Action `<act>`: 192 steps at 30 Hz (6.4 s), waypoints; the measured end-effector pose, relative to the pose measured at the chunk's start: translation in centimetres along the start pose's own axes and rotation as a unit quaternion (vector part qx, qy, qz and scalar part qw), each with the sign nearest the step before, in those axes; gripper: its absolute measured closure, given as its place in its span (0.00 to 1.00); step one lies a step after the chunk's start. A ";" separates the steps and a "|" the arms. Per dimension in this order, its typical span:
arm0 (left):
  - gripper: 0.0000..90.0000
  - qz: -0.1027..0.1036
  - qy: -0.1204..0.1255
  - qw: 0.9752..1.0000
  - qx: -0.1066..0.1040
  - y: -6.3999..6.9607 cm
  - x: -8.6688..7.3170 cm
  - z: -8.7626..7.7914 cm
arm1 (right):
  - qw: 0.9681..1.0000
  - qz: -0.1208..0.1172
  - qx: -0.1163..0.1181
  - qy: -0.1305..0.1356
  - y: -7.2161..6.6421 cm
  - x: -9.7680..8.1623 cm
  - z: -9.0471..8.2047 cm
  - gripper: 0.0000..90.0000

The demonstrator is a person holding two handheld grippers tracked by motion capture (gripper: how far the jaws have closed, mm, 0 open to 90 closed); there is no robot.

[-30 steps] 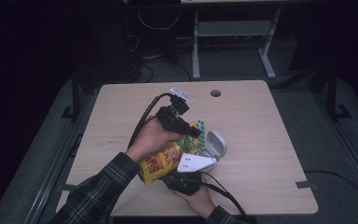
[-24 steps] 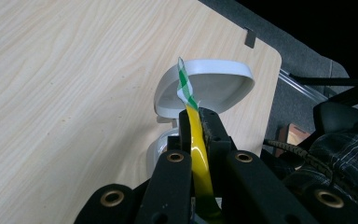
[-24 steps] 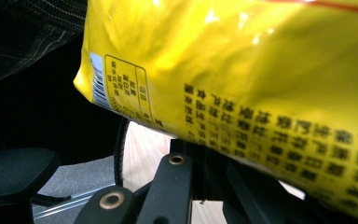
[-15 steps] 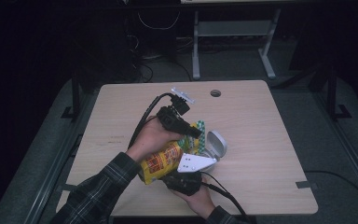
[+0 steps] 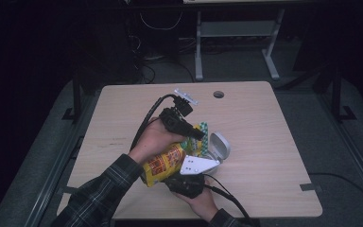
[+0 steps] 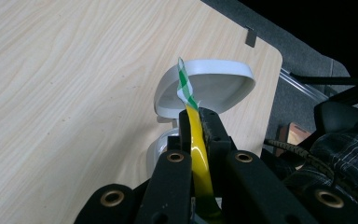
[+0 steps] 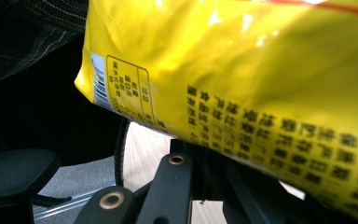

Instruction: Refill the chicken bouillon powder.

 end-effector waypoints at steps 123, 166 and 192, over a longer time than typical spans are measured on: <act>1.00 -0.001 -0.019 1.000 0.005 0.3 0.8 0.7 | 1.000 0.004 0.004 0.009 -0.1 0.1 -0.2 1.00; 1.00 0.004 -0.025 1.000 0.005 0.4 0.9 1.0 | 1.000 0.003 0.005 0.012 -0.3 0.2 -0.1 1.00; 1.00 0.002 -0.026 1.000 0.005 0.4 1.0 1.0 | 1.000 0.003 0.006 0.012 -0.4 0.2 -0.1 1.00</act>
Point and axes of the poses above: each handheld gripper's, and its own axes: z roughly forward along the jaws, x roughly out of its top, y roughly to its right, the point moved 3 cm from there along z, roughly forward along the jaws, and after that the axes turned 6 degrees about -y, right-handed, at the moved point
